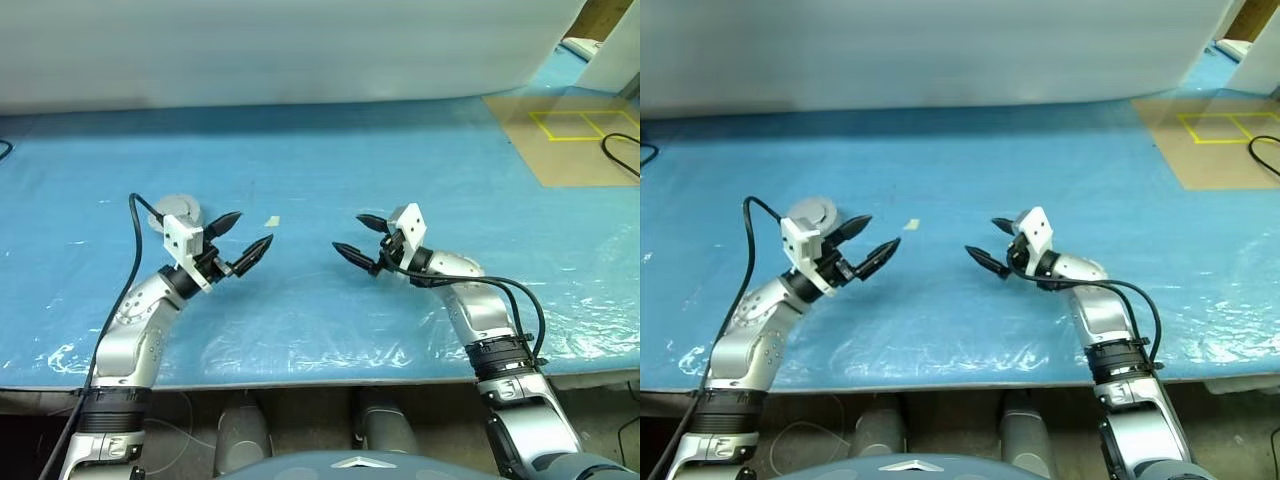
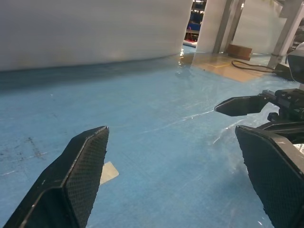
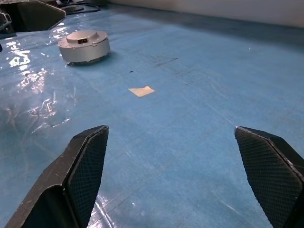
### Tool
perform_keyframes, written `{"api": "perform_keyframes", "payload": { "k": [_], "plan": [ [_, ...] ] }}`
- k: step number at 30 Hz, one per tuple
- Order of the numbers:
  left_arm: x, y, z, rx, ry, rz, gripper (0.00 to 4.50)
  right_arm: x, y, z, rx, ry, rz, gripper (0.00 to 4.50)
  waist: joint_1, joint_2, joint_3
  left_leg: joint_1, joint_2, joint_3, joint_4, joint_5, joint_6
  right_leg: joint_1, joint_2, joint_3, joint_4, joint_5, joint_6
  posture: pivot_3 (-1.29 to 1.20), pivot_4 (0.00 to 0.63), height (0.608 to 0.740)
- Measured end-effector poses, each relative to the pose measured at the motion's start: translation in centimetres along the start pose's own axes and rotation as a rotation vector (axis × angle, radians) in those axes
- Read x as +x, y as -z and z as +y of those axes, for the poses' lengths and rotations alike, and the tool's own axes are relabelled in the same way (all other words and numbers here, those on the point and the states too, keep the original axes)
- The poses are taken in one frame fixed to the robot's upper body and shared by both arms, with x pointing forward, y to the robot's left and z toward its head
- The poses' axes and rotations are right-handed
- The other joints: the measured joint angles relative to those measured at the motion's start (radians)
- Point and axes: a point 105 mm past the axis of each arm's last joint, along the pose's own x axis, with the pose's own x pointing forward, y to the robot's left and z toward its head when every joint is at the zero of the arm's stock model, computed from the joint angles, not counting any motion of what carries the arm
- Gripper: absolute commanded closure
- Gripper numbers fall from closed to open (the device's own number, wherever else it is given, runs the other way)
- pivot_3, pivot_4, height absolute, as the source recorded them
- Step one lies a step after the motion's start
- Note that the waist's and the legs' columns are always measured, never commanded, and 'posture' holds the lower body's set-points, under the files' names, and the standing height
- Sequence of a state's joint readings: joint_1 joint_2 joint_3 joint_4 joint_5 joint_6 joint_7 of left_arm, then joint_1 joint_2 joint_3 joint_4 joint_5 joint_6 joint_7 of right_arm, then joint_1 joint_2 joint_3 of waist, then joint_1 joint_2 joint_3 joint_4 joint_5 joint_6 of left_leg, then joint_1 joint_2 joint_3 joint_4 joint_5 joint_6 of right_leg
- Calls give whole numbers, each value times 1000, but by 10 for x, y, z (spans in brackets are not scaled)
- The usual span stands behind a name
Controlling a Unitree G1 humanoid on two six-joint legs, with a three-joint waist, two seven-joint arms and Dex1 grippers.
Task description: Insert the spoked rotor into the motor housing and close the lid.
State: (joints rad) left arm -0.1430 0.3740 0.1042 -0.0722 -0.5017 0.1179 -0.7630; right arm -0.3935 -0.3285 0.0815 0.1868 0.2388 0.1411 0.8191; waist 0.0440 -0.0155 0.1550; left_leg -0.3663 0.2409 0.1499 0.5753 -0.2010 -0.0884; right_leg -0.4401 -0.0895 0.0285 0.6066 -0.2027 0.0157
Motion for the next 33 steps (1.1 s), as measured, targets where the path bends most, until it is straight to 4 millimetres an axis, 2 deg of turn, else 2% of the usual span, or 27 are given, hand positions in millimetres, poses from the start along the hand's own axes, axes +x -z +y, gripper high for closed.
{"api": "perform_keyframes", "payload": {
  "k": [11, 33],
  "plan": [
    [4, 0, -2, 11, 3, -7, 0, 3, -7, -1, -21, -7, -15, 44, 0, 0, 0, 0, 0, 0, 0, 0, 0, 0, 0, 0, 0, 0, 0, 0, 150, 740],
    [10, 2, -7, 21, 17, 10, 0, 4, -7, 5, -45, -46, -11, 44, 0, 0, 0, 0, 0, 0, 0, 0, 0, 0, 0, 0, 0, 0, 0, 0, 150, 740]
  ]
}}
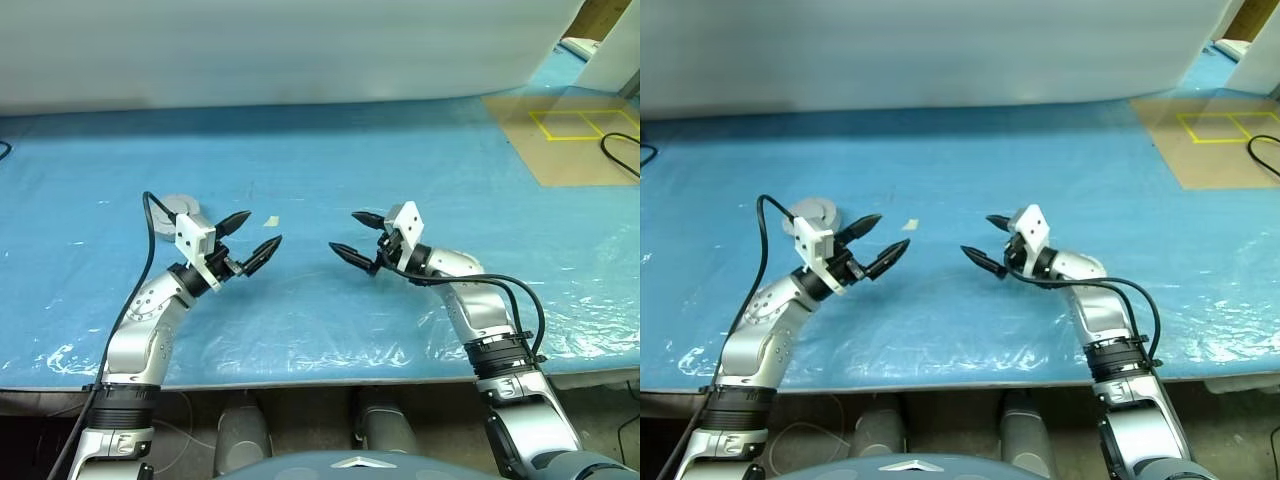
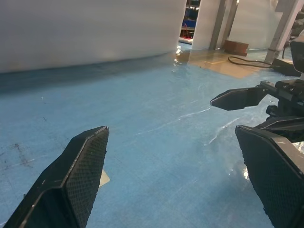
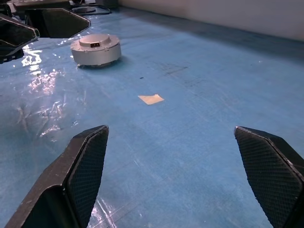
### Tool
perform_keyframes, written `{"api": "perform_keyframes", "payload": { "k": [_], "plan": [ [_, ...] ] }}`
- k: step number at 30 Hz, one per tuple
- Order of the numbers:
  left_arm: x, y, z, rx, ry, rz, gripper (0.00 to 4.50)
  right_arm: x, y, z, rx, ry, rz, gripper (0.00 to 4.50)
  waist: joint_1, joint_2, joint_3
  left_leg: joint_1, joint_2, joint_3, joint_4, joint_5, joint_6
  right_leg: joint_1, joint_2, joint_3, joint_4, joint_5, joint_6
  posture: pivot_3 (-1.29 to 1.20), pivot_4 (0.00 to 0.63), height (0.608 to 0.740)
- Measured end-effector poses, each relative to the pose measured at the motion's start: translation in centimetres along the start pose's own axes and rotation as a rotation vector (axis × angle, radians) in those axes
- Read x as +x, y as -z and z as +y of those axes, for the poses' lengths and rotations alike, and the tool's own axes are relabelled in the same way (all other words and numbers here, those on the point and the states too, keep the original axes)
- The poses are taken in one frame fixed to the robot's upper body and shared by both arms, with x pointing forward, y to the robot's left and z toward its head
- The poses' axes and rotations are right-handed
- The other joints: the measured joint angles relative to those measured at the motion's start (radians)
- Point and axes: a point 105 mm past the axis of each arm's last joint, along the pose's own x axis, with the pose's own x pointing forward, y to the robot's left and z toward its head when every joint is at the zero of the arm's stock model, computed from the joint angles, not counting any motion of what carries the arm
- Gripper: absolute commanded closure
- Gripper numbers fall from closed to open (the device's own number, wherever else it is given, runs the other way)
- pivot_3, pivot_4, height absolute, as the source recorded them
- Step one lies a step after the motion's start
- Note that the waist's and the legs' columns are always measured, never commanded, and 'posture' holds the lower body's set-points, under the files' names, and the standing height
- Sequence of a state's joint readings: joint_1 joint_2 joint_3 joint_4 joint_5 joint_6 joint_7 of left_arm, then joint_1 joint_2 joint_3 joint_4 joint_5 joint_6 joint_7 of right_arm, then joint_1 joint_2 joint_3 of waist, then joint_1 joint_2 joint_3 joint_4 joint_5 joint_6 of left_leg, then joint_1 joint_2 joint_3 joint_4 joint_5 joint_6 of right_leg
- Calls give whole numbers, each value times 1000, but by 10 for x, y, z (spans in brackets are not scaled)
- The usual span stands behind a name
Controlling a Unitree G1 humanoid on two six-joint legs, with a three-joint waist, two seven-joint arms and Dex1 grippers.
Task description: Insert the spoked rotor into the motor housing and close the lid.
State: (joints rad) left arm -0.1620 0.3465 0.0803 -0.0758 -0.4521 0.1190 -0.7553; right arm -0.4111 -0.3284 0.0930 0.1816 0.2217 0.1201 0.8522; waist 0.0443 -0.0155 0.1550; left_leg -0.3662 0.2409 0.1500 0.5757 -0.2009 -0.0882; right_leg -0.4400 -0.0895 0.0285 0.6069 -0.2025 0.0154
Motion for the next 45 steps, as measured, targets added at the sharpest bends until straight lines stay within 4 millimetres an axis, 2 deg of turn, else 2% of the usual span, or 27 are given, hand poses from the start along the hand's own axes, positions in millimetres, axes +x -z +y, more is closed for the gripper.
{"api": "perform_keyframes", "payload": {
  "k": [18, 23, 45],
  "plan": [
    [0, 1, -2, -1, 18, 2, 0, 0, 2, 4, -28, -26, 7, 44, 0, 0, 0, 0, 0, 0, 0, 0, 0, 0, 0, 0, 0, 0, 0, 0, 150, 740],
    [-2, 2, -3, -4, 18, 6, 0, -2, 8, 8, -20, -31, 21, 44, 0, 0, 0, 0, 0, 0, 0, 0, 0, 0, 0, 0, 0, 0, 0, 0, 150, 740],
    [-5, 4, -5, -1, 33, 15, 0, -2, 7, 9, -24, -40, 18, 44, 0, 0, 0, 0, 0, 0, 0, 0, 0, 0, 0, 0, 0, 0, 0, 0, 150, 740]
  ]
}}
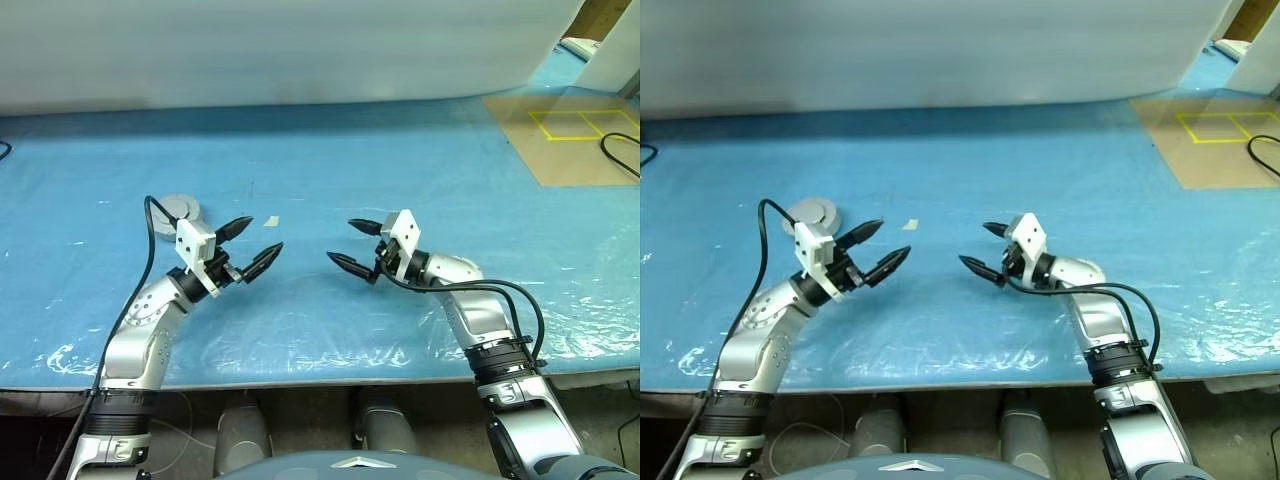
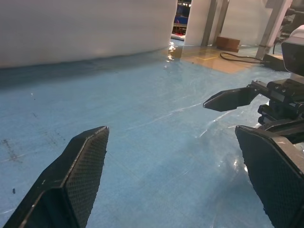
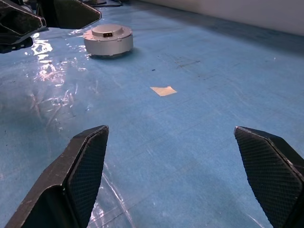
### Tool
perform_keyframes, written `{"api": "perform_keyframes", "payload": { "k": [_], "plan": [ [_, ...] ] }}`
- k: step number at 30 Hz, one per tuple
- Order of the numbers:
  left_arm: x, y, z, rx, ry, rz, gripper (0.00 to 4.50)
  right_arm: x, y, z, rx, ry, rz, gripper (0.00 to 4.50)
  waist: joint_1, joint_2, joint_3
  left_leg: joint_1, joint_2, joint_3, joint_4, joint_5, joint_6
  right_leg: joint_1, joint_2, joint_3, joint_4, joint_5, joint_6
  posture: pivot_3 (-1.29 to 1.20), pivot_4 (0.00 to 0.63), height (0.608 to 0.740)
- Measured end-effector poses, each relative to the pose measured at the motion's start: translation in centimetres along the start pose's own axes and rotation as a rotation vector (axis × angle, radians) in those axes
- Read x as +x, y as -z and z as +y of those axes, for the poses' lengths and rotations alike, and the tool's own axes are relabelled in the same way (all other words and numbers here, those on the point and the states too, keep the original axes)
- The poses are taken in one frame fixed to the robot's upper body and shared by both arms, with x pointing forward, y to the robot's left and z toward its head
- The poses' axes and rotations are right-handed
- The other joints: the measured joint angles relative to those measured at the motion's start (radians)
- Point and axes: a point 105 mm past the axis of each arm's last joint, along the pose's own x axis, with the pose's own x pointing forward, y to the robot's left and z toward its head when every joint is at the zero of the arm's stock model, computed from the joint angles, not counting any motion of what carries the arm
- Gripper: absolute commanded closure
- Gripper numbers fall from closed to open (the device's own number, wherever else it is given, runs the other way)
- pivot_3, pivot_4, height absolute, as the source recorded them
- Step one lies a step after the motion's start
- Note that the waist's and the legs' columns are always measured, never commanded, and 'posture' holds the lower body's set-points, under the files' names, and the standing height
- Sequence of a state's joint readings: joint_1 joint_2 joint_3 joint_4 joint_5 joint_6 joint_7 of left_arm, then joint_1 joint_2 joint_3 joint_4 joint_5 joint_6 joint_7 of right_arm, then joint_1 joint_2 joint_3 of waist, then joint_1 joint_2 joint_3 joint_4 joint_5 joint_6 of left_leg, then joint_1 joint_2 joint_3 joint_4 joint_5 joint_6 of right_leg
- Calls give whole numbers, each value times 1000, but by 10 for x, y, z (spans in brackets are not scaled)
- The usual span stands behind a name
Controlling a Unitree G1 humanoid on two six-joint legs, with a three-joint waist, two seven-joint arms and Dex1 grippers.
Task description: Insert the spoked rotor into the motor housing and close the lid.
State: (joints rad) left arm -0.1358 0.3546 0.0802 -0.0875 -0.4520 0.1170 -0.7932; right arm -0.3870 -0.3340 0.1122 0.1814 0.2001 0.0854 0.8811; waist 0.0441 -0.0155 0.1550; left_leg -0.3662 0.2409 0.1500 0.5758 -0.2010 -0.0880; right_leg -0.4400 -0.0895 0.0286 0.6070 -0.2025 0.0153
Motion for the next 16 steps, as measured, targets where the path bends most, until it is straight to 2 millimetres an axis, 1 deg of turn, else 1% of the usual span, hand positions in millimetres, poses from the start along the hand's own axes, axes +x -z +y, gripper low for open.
{"api": "perform_keyframes", "payload": {
  "k": [16],
  "plan": [
    [-3, 0, 0, 12, 7, 5, 0, 0, -4, 0, 60, 2, -34, 44, 0, 0, 0, 0, 0, 0, 0, 0, 0, 0, 0, 0, 0, 0, 0, 0, 150, 740]
  ]
}}
